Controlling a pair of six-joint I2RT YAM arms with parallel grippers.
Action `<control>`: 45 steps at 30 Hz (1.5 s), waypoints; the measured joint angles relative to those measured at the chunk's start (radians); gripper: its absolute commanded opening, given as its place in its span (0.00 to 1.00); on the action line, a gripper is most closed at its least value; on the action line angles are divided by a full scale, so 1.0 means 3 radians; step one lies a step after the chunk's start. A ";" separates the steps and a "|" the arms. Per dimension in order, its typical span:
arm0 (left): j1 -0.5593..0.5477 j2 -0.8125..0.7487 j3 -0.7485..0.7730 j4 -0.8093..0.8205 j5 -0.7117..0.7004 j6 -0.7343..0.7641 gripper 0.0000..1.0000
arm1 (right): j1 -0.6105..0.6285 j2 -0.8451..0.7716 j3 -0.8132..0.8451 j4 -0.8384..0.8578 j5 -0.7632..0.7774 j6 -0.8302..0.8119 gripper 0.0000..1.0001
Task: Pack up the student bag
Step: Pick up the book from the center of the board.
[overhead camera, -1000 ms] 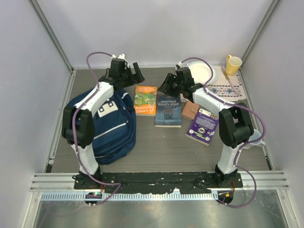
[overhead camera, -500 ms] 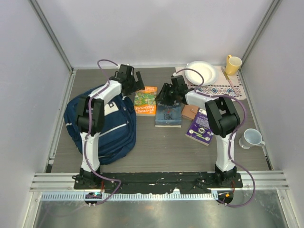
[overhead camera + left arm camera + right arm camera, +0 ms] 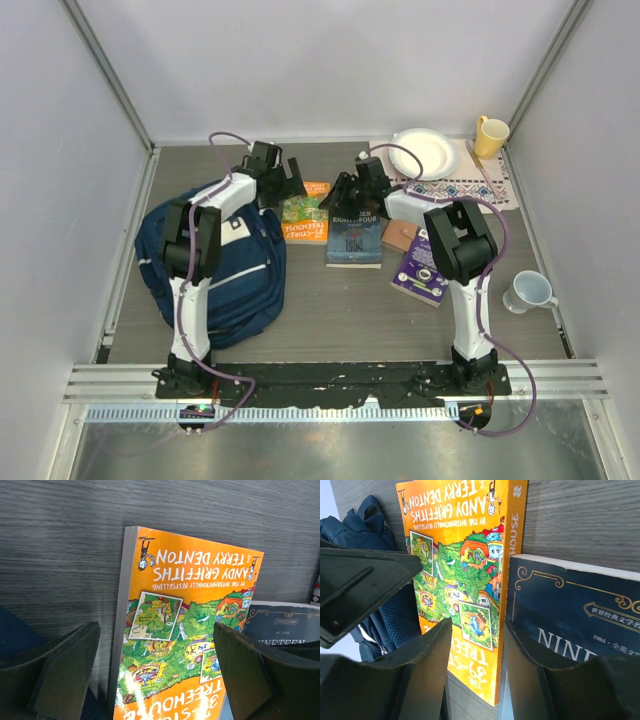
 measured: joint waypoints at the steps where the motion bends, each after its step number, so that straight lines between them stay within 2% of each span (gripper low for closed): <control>1: 0.0000 0.0017 0.0003 -0.0004 0.0018 0.0003 0.99 | 0.0005 0.0006 0.0009 0.0000 0.0000 0.0004 0.51; 3: 0.0000 0.0062 0.0017 -0.0006 0.0081 0.0008 0.97 | 0.0019 0.0025 0.0038 -0.0006 0.0003 0.0011 0.51; 6: 0.0000 0.0103 0.0029 0.0000 0.0189 0.0015 0.88 | 0.0039 0.0076 0.0121 -0.0036 0.0009 0.0011 0.51; 12: 0.0060 0.0103 -0.0006 0.0004 0.0291 0.0076 0.60 | 0.0048 0.0117 0.0191 -0.0094 0.0009 0.0013 0.51; 13: 0.0069 0.0103 -0.0017 0.0010 0.0296 0.0071 0.50 | 0.0050 0.0117 0.0191 -0.0093 0.0008 0.0014 0.51; 17: 0.0126 0.0103 -0.0051 0.0024 0.0329 0.0070 0.39 | 0.0048 0.0123 0.0203 -0.0106 -0.0003 0.0015 0.52; 19: 0.0146 0.0103 -0.0051 0.0027 0.0355 0.0060 0.27 | 0.0048 0.0125 0.0209 -0.0111 -0.0003 0.0015 0.52; 21: 0.0156 0.0103 -0.0051 0.0037 0.0357 0.0053 0.23 | 0.0048 0.0126 0.0210 -0.0112 -0.0003 0.0014 0.52; 22: 0.0167 0.0097 -0.0051 0.0055 0.0370 0.0048 0.15 | 0.0046 0.0126 0.0212 -0.0116 -0.0003 0.0014 0.52; 24: 0.0175 0.0089 -0.0051 0.0076 0.0392 0.0042 0.14 | 0.0045 0.0128 0.0219 -0.0118 -0.0003 0.0015 0.53; 26: 0.0178 0.0081 -0.0052 0.0109 0.0413 0.0043 0.23 | 0.0045 0.0130 0.0221 -0.0121 -0.0004 0.0017 0.54; 29: 0.0178 0.0081 -0.0057 0.0161 0.0437 0.0053 0.32 | 0.0045 0.0130 0.0221 -0.0120 -0.0006 0.0017 0.54; 32: 0.0187 0.0076 -0.0090 0.0242 0.0496 0.0048 0.36 | 0.0045 0.0130 0.0223 -0.0120 -0.0008 0.0022 0.54; 34: 0.0191 0.0076 -0.0116 0.0287 0.0529 0.0048 0.26 | 0.0045 0.0130 0.0223 -0.0118 -0.0009 0.0025 0.54; 35: 0.0193 0.0076 -0.0123 0.0299 0.0538 0.0055 0.24 | 0.0045 0.0130 0.0223 -0.0118 -0.0009 0.0025 0.54; 36: 0.0197 0.0076 -0.0126 0.0303 0.0543 0.0060 0.07 | 0.0045 0.0130 0.0223 -0.0118 -0.0009 0.0025 0.55; 37: 0.0205 0.0076 -0.0126 0.0313 0.0563 0.0060 0.02 | 0.0045 0.0130 0.0223 -0.0118 -0.0008 0.0025 0.55; 39: 0.0216 0.0075 -0.0127 0.0341 0.0618 0.0060 0.01 | 0.0045 0.0131 0.0223 -0.0118 -0.0006 0.0025 0.55; 40: 0.0219 0.0071 -0.0127 0.0357 0.0649 0.0065 0.04 | 0.0043 0.0131 0.0223 -0.0118 -0.0005 0.0025 0.55; 41: 0.0221 0.0070 -0.0127 0.0375 0.0666 0.0067 0.12 | 0.0042 0.0131 0.0223 -0.0118 -0.0005 0.0025 0.55; 42: 0.0221 0.0069 -0.0127 0.0393 0.0682 0.0066 0.27 | 0.0041 0.0131 0.0223 -0.0118 -0.0004 0.0025 0.55; 44: 0.0225 0.0069 -0.0127 0.0425 0.0703 0.0065 0.30 | 0.0039 0.0131 0.0223 -0.0120 -0.0004 0.0025 0.56; 45: 0.0228 0.0069 -0.0127 0.0436 0.0718 0.0061 0.38 | 0.0039 0.0131 0.0223 -0.0120 -0.0004 0.0025 0.56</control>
